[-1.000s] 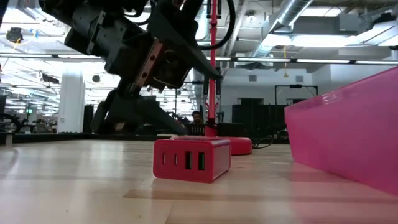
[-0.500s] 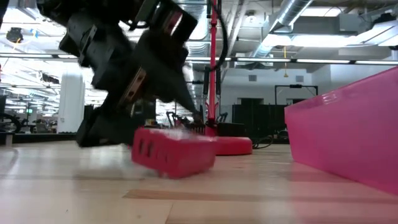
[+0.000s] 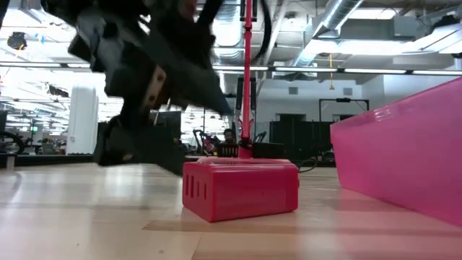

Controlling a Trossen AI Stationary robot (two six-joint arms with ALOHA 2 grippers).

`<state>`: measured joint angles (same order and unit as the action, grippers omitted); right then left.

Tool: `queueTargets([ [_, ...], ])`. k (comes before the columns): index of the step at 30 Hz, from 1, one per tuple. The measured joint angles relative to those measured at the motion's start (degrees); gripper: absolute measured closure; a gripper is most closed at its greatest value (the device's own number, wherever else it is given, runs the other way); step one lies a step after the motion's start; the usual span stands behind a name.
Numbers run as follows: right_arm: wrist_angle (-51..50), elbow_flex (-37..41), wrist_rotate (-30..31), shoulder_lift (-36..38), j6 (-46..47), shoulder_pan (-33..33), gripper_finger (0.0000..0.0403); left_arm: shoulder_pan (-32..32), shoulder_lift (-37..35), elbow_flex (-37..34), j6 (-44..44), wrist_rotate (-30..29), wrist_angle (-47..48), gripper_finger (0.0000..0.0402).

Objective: Pick & Place Office items
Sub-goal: Put the red charger adapter into the red bin

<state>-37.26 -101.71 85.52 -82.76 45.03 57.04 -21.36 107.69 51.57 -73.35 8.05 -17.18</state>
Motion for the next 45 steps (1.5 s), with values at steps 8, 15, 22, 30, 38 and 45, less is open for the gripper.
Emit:
queueTargets([
  [8,0.0,0.0,0.0,0.0,0.2,0.0,0.0158,-4.8,-0.5,9.4,31.9,-14.2,12.2,0.0142],
  [15,0.0,0.0,0.0,0.0,1.2,0.5,0.0158,-9.1,-0.5,18.7,49.3,-30.3,20.8,0.0142],
  [22,0.0,0.0,-0.3,0.0,1.5,1.2,0.0158,-10.4,0.3,19.8,39.6,-39.2,26.5,0.0142],
  [30,-0.7,0.0,-1.3,0.0,1.1,2.7,0.0158,-11.6,5.4,20.3,32.5,-35.7,26.1,0.0142],
  [38,-0.6,0.0,-1.2,0.0,1.5,4.2,0.0158,-11.9,13.7,28.7,32.7,-33.1,30.6,0.0142],
  [45,-0.4,0.0,-1.2,0.0,2.0,4.6,0.0158,-10.8,16.1,30.3,32.6,-35.1,32.4,0.0142],
])
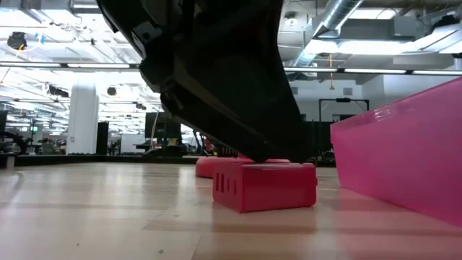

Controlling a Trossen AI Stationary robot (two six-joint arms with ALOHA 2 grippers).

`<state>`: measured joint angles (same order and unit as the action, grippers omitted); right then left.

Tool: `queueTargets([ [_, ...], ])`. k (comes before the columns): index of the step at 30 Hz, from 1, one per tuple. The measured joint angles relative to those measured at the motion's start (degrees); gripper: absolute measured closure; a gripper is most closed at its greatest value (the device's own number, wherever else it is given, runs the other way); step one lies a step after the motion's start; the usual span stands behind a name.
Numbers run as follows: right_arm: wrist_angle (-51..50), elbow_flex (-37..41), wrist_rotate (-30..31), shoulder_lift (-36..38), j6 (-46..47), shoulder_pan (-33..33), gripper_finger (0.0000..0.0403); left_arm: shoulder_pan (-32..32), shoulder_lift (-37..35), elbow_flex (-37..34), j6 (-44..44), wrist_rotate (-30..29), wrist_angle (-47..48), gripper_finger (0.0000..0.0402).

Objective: Pick & Place Office items
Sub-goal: Put the red charger adapter into the red bin

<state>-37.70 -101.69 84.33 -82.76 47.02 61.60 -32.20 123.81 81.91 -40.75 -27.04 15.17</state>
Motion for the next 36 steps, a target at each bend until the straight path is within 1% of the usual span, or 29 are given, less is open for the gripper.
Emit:
queueTargets([
  [7,0.0,0.0,0.2,0.0,0.1,0.3,0.0158,2.2,-0.4,-0.1,-1.7,-0.1,7.8,0.0142],
  [13,0.0,0.0,0.2,0.0,0.4,0.3,0.0158,2.3,-1.0,-0.2,-1.6,-0.4,11.7,0.0142],
  [16,0.0,0.0,0.2,0.0,1.0,0.3,0.0158,2.1,-2.9,-0.4,-2.5,0.3,16.2,0.0142],
  [19,0.0,0.0,0.2,0.0,1.0,0.7,0.0158,1.6,-6.8,-1.5,-4.4,1.2,18.8,0.014],
  [22,-0.1,0.0,0.2,0.0,1.0,0.6,0.0158,1.1,-11.8,-4.3,-7.4,-0.2,17.1,0.0129],
  [24,-0.4,0.0,0.2,0.0,1.0,0.6,0.0158,0.8,-14.4,-7.4,-9.8,-1.1,16.6,0.0117],
  [26,-0.6,0.0,0.2,0.0,1.0,0.6,0.0158,0.8,-14.9,-10.7,-10.9,-1.3,15.2,0.0104],
  [28,-0.7,0.0,0.2,0.0,1.0,0.6,0.0158,1.2,-15.5,-12.6,-11.0,-1.4,13.4,0.0093],
  [29,-0.7,0.0,0.2,0.0,1.0,0.6,0.0158,1.4,-15.7,-12.7,-11.0,-1.4,11.9,0.0089],
  [32,-0.6,0.0,0.2,0.0,1.3,0.6,0.0158,1.7,-15.6,-13.3,-11.4,-1.0,12.1,0.0081],
  [36,-0.6,0.0,0.2,0.0,1.8,0.6,0.0158,2.3,-15.0,-14.2,-15.0,0.0,12.1,0.0081],
])
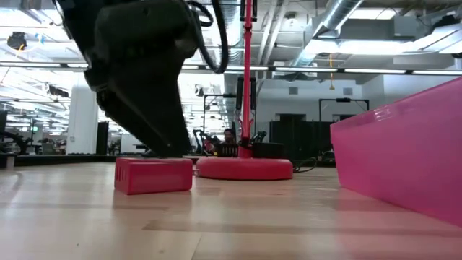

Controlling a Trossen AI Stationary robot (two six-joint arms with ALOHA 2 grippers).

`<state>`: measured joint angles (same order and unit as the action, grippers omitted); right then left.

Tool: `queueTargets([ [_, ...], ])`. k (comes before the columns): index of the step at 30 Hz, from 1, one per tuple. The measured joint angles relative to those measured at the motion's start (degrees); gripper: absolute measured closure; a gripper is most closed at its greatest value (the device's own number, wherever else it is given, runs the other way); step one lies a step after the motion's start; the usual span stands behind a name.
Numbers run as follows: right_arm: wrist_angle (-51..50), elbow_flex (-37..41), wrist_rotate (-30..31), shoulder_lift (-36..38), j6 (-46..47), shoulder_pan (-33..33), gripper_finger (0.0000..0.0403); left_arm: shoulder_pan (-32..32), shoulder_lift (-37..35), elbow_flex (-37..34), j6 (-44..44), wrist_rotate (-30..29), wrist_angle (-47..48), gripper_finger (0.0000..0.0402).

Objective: Pick & Place Office items
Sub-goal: Put the red charger adapter into the red bin

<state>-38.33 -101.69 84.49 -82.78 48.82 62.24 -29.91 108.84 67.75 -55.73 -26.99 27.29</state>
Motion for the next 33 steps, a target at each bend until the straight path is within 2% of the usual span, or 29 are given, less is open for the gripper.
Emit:
queueTargets([
  [6,-0.3,0.0,0.0,0.0,0.3,0.0,0.0158,-0.3,1.3,-2.0,-3.2,2.4,-3.7,0.0082],
  [12,-0.3,0.0,0.0,0.0,0.3,0.0,0.0158,-0.5,3.2,-2.2,-3.5,3.9,-3.0,0.0094],
  [15,-0.3,0.0,0.0,0.0,0.3,0.0,0.0158,-0.5,3.3,-2.1,-3.4,3.5,-2.5,0.0122],
  [20,-0.3,0.0,0.0,0.0,0.3,0.0,0.0158,0.1,2.9,-2.3,-3.3,3.5,-2.7,0.0204],
  [22,-0.3,0.0,0.0,0.0,0.3,0.0,0.0158,0.2,2.1,-2.4,-3.1,4.2,-3.5,0.0204],
  [26,-0.5,0.0,0.0,0.0,0.3,0.0,0.0158,1.0,0.0,-2.4,2.0,5.4,-12.0,0.0204],
  [30,-1.7,0.0,0.0,0.0,0.7,0.0,0.0158,2.3,-3.2,-2.3,9.7,8.6,-30.3,0.0204],
  [33,-6.3,0.0,-1.3,0.0,3.2,0.0,0.0158,4.4,-6.0,-2.2,11.3,12.1,-43.6,0.0204],
])
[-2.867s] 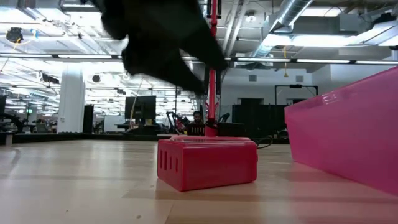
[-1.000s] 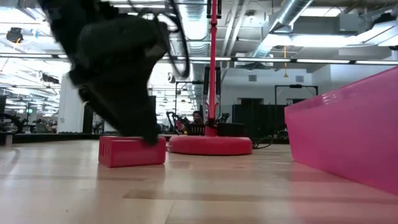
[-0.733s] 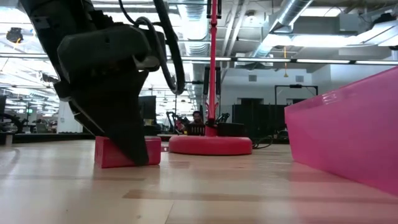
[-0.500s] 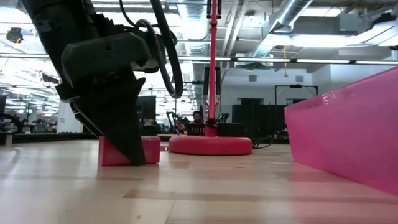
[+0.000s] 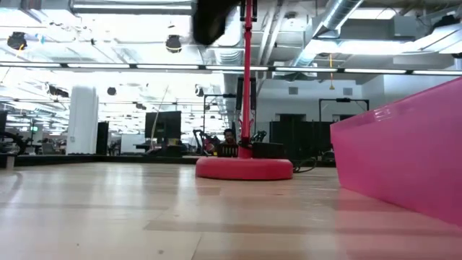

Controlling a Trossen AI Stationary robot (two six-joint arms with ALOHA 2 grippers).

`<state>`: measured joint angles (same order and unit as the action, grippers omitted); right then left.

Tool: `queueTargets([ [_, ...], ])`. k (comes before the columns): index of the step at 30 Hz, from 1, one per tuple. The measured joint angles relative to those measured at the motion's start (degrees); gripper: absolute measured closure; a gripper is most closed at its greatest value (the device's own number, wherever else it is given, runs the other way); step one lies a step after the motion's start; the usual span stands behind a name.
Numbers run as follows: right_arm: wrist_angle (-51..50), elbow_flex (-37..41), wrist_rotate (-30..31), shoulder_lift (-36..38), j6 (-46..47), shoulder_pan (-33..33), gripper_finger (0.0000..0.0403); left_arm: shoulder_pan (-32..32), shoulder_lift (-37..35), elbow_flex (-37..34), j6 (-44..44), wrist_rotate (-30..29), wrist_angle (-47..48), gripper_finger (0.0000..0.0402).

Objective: Pick & Place Office items
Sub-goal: Put the red charger adapter into the red bin

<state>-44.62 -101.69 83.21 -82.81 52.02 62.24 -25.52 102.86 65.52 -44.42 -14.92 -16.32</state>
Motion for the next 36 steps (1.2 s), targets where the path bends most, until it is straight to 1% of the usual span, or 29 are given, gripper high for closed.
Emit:
queueTargets([
  [2,-4.7,0.0,-4.3,0.0,1.7,0.0,0.0158,2.5,-1.7,0.1,-0.4,6.1,-6.5,0.0204],
  [5,-9.4,0.0,-14.8,-0.3,1.3,-1.6,0.0158,6.3,-3.5,0.1,-3.9,20.7,-10.0,0.0204],
  [6,-9.6,0.0,-18.3,-0.6,-0.8,-2.5,0.0158,7.3,-3.7,0.1,-5.4,25.1,-10.7,0.0204],
  [8,-9.3,0.0,-24.4,-1.5,-6.7,-4.4,0.0158,8.6,-4.8,-0.1,-7.9,31.7,-10.9,0.0204],
  [11,-8.6,0.0,-31.8,-2.4,-15.5,-7.2,0.0158,10.1,-6.6,0.0,-10.2,38.4,-12.2,0.0204],
  [12,-8.3,0.0,-33.9,-2.6,-17.6,-8.2,0.0158,10.4,-7.1,0.0,-11.1,39.8,-12.9,0.0204],
  [16,-5.7,0.0,-38.8,-2.9,-25.3,-10.8,0.0158,11.3,-9.3,0.0,-13.2,42.4,-13.8,0.0204],
  [20,1.9,0.0,-40.4,-2.9,-37.1,-13.1,0.0158,11.8,-10.6,0.0,-15.8,44.1,-14.6,0.0203],
  [22,4.1,0.0,-42.5,-2.8,-41.8,-14.5,0.0158,12.1,-10.6,0.0,-17.5,46.0,-14.7,0.02],
  [29,4.7,-0.1,-52.6,-3.3,-43.2,-20.9,0.0158,12.1,-10.6,0.0,-18.0,46.8,-14.7,0.02],
  [33,5.2,-0.1,-60.7,-6.0,-45.2,-24.9,0.0158,12.1,-10.6,0.0,-18.0,47.3,-14.8,0.0199],
  [36,6.0,0.0,-65.0,-8.4,-46.4,-27.2,0.0158,12.5,-10.6,0.0,-18.0,48.0,-14.8,0.0199],
])
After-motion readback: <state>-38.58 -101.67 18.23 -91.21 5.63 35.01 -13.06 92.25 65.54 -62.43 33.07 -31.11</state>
